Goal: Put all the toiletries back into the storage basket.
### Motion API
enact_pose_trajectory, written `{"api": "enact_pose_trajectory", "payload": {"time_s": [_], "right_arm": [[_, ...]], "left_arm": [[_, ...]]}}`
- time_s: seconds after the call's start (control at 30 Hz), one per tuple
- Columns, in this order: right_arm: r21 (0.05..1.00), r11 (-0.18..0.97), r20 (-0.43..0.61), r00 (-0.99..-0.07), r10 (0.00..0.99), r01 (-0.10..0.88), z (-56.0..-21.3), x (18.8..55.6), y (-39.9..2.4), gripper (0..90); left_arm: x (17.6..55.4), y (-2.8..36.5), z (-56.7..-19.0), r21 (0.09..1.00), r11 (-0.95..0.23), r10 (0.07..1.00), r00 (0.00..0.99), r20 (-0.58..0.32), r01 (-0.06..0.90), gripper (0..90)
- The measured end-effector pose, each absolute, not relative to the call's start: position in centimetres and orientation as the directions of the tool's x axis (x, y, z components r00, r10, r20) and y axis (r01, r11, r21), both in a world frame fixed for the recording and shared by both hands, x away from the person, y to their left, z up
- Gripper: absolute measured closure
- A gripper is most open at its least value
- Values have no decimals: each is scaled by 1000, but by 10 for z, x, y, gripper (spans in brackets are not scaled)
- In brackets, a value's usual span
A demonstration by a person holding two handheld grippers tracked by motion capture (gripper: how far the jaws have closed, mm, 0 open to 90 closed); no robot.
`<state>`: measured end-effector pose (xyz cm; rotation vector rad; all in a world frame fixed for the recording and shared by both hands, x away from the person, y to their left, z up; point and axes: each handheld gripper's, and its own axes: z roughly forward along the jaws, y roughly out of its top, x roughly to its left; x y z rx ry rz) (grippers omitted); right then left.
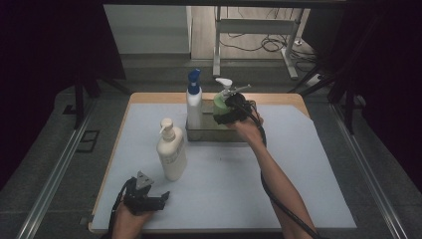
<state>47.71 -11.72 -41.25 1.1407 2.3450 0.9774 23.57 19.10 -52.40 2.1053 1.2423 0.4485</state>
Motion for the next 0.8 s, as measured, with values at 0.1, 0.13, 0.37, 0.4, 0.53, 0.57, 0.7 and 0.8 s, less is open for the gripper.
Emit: {"api": "enact_pose_trajectory", "payload": {"time_s": [0.1,0.13,0.37,0.4,0.53,0.57,0.7,0.8], "right_arm": [[716,429,-5,-611,792,550,-413,478,-118,122],[717,425,-1,-609,793,553,-414,478,-119,121],[737,413,6,-617,787,534,-417,478,-121,111],[741,409,8,-617,787,532,-417,479,-121,110],[755,399,17,-624,781,521,-419,478,-124,104],[758,399,15,-626,780,516,-420,478,-124,104],[764,391,17,-622,783,513,-421,474,-126,104],[763,406,0,-628,778,503,-421,471,-128,112]], "left_arm": [[236,191,-524,678,-345,869,494,-31,649,107],[236,191,-524,679,-345,869,494,-31,649,107],[236,191,-524,678,-345,869,494,-31,649,107],[236,191,-524,679,-345,869,494,-31,649,107],[236,191,-524,679,-345,869,494,-31,649,106],[236,191,-524,679,-345,869,494,-31,648,106],[236,191,-524,679,-343,869,493,-32,648,107],[236,191,-524,680,-343,869,494,-32,648,106]]}}
